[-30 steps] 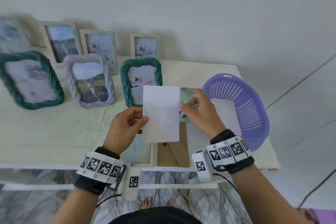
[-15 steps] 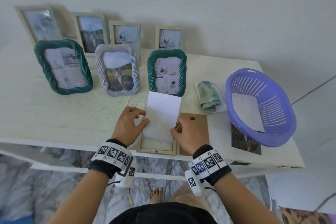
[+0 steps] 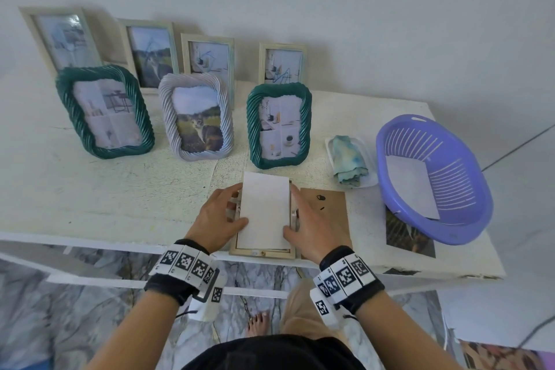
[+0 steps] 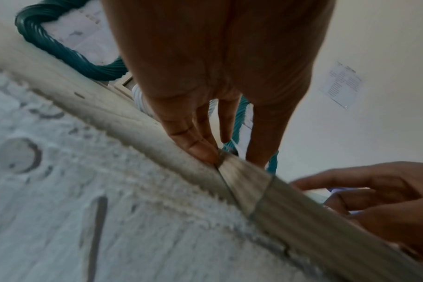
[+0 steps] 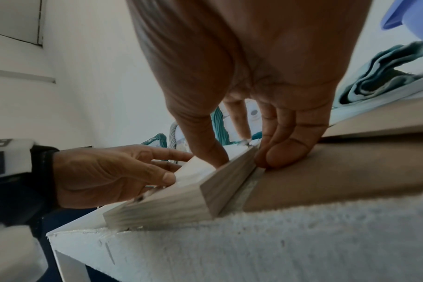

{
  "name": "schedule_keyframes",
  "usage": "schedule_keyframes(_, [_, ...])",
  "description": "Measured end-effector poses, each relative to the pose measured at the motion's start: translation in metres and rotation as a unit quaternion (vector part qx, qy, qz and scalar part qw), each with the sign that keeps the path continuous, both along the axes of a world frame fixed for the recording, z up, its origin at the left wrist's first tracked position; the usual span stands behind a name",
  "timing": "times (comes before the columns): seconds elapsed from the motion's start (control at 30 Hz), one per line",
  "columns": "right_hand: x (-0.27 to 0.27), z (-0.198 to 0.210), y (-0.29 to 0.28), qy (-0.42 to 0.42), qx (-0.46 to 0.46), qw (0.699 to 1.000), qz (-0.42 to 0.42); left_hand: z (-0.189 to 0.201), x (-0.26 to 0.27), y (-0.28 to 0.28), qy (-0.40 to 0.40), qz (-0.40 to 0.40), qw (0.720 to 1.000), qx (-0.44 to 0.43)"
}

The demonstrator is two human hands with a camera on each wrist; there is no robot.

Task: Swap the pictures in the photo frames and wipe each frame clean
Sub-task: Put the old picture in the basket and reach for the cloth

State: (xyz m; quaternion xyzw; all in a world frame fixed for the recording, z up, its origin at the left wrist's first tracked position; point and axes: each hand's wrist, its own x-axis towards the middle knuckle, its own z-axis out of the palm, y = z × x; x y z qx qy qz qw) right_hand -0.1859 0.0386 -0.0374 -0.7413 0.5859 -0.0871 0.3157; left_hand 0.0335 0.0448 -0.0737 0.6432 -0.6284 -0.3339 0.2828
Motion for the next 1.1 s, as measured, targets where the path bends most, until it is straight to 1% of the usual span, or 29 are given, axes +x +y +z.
schedule_keyframes(0.07, [-0.001, 0.000, 0.000, 0.030, 0.014, 0.999, 0.016, -0.003, 0.003, -0.001, -0.007, -0.014, 1.000, -0.004])
schedule_keyframes(0.2, [-0.006, 0.003, 0.001, 0.035, 0.016, 0.999, 0.033, -0.005, 0.001, 0.000, -0.059, -0.060, 0.996, 0.008])
schedule_keyframes(0.27, [-0.008, 0.002, 0.001, 0.035, 0.011, 0.999, 0.034, -0.007, -0.002, 0.001, -0.070, -0.055, 0.996, 0.001])
schedule_keyframes(0.4, [-0.014, -0.004, 0.000, -0.007, 0.000, 1.000, 0.017, -0.009, -0.007, 0.005, -0.060, -0.031, 0.997, -0.025])
schedule_keyframes(0.53, [-0.015, -0.008, 0.001, -0.006, -0.021, 1.000, 0.018, -0.008, -0.007, 0.009, -0.037, -0.035, 0.998, -0.032])
schedule_keyframes(0.67, [-0.016, -0.006, 0.004, -0.008, -0.030, 0.999, 0.029, -0.010, -0.008, 0.010, -0.056, -0.049, 0.997, -0.020])
schedule_keyframes(0.77, [-0.016, -0.006, 0.004, 0.001, -0.025, 0.999, 0.026, -0.011, -0.010, 0.009, -0.079, -0.045, 0.995, -0.029])
schedule_keyframes(0.87, [-0.016, -0.008, 0.003, 0.010, -0.026, 0.999, 0.026, -0.012, -0.009, 0.006, -0.079, -0.037, 0.996, -0.036])
schedule_keyframes(0.93, [-0.017, -0.009, 0.003, 0.009, -0.026, 0.999, 0.031, -0.011, -0.008, 0.006, -0.092, -0.042, 0.994, -0.042])
schedule_keyframes(1.03, [-0.019, -0.010, 0.002, 0.004, -0.029, 0.999, 0.035, -0.010, -0.010, 0.008, -0.155, -0.075, 0.983, -0.063])
schedule_keyframes(1.1, [-0.019, -0.010, 0.002, -0.003, -0.030, 0.999, 0.038, -0.010, -0.010, 0.008, -0.167, -0.081, 0.980, -0.074])
